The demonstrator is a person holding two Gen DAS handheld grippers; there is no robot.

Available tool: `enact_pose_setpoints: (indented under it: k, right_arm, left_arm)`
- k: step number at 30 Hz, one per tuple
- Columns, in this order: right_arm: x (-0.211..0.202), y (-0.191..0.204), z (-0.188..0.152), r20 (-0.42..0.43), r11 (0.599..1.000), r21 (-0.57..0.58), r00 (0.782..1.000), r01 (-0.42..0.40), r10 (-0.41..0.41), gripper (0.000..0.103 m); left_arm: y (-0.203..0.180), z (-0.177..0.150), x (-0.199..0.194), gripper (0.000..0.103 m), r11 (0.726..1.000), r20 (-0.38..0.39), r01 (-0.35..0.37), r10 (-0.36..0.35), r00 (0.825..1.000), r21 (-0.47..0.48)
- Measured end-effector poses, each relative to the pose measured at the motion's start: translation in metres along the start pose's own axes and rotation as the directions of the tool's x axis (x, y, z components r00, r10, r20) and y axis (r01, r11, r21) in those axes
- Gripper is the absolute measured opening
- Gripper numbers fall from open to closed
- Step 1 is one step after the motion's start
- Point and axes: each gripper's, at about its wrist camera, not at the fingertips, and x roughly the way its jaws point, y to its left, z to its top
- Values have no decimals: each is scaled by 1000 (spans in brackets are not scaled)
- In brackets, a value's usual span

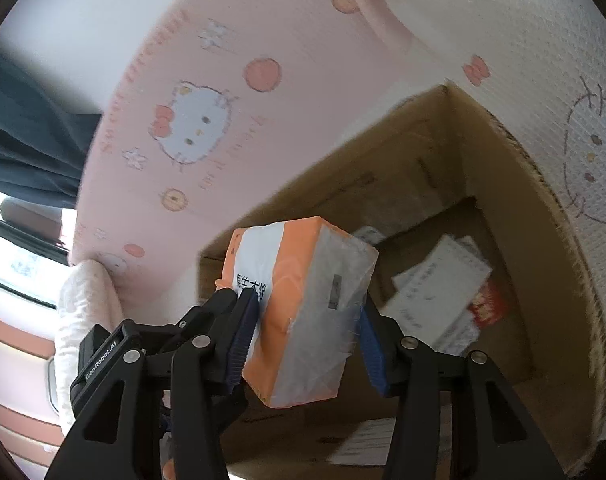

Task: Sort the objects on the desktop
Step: 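Lift the tissue pack with both grippers and carry it over the box, then open both grippers to drop the tissue pack into the box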

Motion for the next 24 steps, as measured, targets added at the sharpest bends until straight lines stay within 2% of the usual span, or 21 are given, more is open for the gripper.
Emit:
enact_pose_setpoints:
  k: [5,10,14,16,18,20,24]
  right_arm:
    - [18,-19,6,-74,992,-50,990,113,-116,49]
    - [34,-23,12,-99,975,-129,976,180,-193,49]
    - [48,-12,14,-89,912,-281,938,299,-335,47]
    - [48,-9,15,-61,881,-319,920,349,-386,48]
    - [47,-12,17,-55,869,-321,909,376,-414,50]
    - [45,-15,19,-72,885,-299,917,356,-393,50]
    - [37,-14,19,-69,896,-262,920,357,-387,53]
  left_arm:
    - [15,-8,24,51,994,-27,-91,90,996,-54]
    - [15,-13,38,52,986,-5,-165,165,986,-16]
    - [17,-21,51,54,984,-48,-176,174,984,-33]
    - [24,-22,55,55,979,-74,-183,177,982,-92]
    - [28,-21,57,61,975,-105,-190,178,978,-114]
    - [29,-19,54,65,974,-109,-202,190,976,-107]
    - [25,-13,43,66,968,-94,-243,236,967,-64]
